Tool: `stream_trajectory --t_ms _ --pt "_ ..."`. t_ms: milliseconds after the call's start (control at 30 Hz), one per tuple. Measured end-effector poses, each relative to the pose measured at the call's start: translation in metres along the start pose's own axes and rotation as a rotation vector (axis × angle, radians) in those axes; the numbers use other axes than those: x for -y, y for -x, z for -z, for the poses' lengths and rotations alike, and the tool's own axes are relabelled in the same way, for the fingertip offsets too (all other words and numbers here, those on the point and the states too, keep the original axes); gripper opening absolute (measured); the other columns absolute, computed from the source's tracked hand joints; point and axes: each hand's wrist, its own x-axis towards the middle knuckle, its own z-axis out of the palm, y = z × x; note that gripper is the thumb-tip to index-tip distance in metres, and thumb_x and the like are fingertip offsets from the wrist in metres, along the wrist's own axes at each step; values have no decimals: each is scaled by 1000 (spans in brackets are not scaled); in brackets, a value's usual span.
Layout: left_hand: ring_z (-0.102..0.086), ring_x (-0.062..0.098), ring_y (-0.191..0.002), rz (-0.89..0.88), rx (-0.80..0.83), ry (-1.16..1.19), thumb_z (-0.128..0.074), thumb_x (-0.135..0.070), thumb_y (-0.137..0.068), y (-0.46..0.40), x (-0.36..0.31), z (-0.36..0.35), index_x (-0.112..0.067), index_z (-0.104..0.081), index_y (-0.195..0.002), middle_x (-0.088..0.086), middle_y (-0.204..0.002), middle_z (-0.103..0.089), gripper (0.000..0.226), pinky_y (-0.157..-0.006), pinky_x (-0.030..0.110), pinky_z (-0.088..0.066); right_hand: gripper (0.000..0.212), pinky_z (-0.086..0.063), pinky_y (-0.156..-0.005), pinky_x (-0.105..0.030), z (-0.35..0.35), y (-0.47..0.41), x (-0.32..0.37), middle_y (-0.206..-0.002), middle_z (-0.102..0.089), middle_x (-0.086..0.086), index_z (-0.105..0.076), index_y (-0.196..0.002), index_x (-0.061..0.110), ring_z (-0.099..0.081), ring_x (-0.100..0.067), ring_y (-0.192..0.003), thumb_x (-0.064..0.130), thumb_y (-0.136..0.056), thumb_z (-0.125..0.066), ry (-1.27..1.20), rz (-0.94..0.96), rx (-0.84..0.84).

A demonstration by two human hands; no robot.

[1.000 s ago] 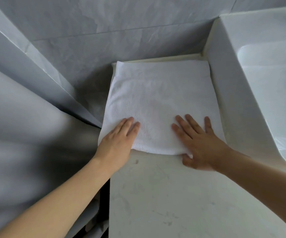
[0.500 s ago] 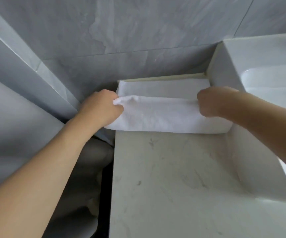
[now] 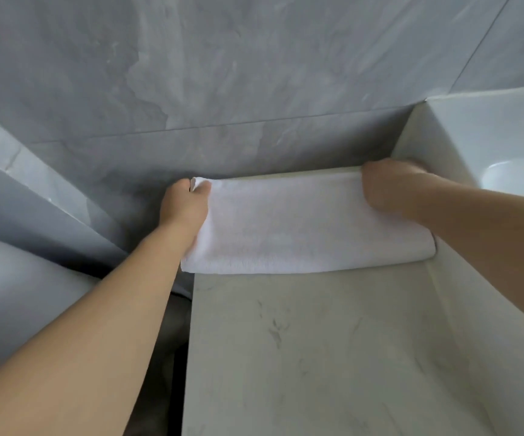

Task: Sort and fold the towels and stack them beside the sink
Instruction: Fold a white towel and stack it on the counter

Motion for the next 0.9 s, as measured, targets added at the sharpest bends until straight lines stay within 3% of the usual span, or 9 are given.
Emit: stream_trajectory --t_ms 133,333,500,633,800,900 --pt "-40 25 -140 -126 34 -141 -44 -33 -105 4 -6 -2 -5 -44 -144 7 -153 -43 48 -108 31 -33 38 -43 -95 -51 -1 -7 -2 -140 -51 -9 -51 -133 5 -49 -29 -130 9 -99 -34 156 55 34" --pt "-42 31 -137 -178 -40 -277 -38 -26 -107 7 -12 -9 1 -46 -140 13 -148 -48 43 -106 35 -34 38 -20 -110 -39 2 -19 2 -137 -55 -6 -53 -130 14 -46 -26 -131 19 -99 -33 331 8 -40" --pt "-48 32 -129 -125 -120 -275 -42 -22 -105 8 -12 -15 4 -50 -126 13 -141 -53 35 -95 36 -38 33 -28 -104 -34 -9 -22 -9 -129 -59 -3 -52 -123 16 -52 -23 -122 19 -96 -33 406 41 -155" --pt "-55 37 -112 -84 -139 -299 -48 -25 -101 -3 -8 -16 4 -56 -113 18 -121 -62 32 -75 32 -33 31 -30 -102 -34 -14 -24 -12 -124 -62 -2 -46 -125 17 -55 -24 -117 20 -97 -32 370 71 -230" --pt "-56 37 -110 -74 -176 -311 -47 -24 -100 -4 -8 -21 3 -56 -111 17 -118 -63 30 -74 32 -33 32 -32 -98 -34 -18 -14 -17 -122 -56 -4 -53 -120 18 -55 -23 -113 23 -94 -35 340 118 -312" --pt "-57 37 -109 -59 -187 -308 -47 -22 -99 -2 -10 -21 3 -56 -111 17 -117 -63 29 -74 32 -35 23 -38 -90 -41 -22 -11 -19 -108 -57 -12 -58 -108 10 -57 -31 -99 15 -86 -53 232 156 -438"
